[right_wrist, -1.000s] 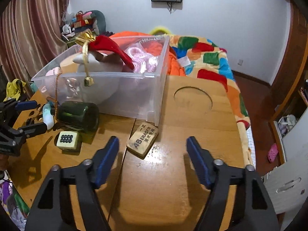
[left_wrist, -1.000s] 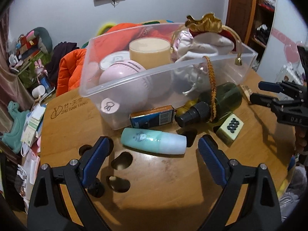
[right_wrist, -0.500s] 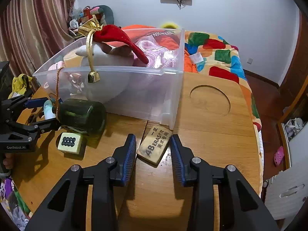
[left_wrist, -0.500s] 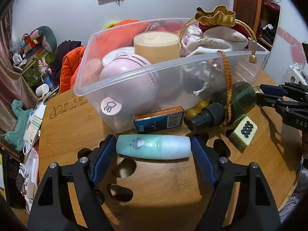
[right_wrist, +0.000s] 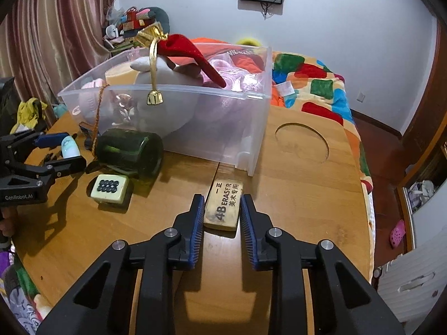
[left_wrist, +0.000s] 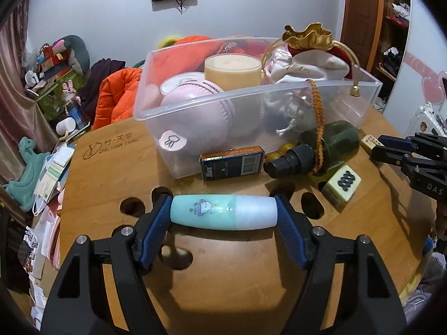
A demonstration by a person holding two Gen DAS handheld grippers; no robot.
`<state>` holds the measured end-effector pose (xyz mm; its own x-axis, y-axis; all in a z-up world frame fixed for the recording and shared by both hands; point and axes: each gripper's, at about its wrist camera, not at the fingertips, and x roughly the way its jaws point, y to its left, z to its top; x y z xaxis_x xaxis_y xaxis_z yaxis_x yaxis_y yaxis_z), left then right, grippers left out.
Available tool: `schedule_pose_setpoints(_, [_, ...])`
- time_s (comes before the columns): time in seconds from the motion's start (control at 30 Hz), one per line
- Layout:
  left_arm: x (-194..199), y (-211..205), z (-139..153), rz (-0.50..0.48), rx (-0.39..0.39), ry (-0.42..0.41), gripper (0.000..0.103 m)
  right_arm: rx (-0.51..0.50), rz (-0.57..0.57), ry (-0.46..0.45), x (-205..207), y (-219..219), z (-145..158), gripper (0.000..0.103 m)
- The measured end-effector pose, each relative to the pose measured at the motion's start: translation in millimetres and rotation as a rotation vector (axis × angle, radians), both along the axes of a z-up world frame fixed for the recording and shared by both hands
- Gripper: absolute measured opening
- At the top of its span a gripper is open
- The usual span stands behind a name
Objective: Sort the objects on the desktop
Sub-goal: 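Lift the mint-green tube with left while right grasps the wooden eraser block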
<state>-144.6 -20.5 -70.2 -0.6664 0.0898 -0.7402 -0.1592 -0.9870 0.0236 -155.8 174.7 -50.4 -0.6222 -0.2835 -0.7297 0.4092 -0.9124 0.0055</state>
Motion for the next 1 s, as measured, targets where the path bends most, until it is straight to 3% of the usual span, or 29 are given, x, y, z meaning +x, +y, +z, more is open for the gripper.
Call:
schedule_pose_setpoints(0.47, [23.1,-14.6,27.3,0.064,0.031,0.100,0.073,-0.099,0.006,0.030,16.1,5.3,19.8,0.022])
schedule_pose_setpoints(0.5, [23.8,-14.9,30.1,0.066,0.033,0.110,0.073,-0.102,0.006,0.036,17.1,5.0,22.3,0.018])
schedule_pose_setpoints(0.53, [24.5,-15.2,32.3,0.065,0.034,0.116,0.073,-0.106,0.012,0.038,17.8,4.0,25.5,0.005])
schedule_pose_setpoints(0.8, [22.9,-16.0,46.5,0.053,0.061,0.162,0.073,-0.079,0.036,0.049,14.2,-2.9,35.2,0.006])
schedule_pose_setpoints(0.9, [23.3,-14.3,46.6,0.041,0.076,0.154,0.073,-0.093,0.030,0.026,16.0,4.2,30.2,0.010])
schedule_pose_setpoints(1.0, [27.0,-7.8,44.0,0.024,0.080,0.152,0.073,-0.067,0.026,-0.024,17.2,8.1,15.6,0.030])
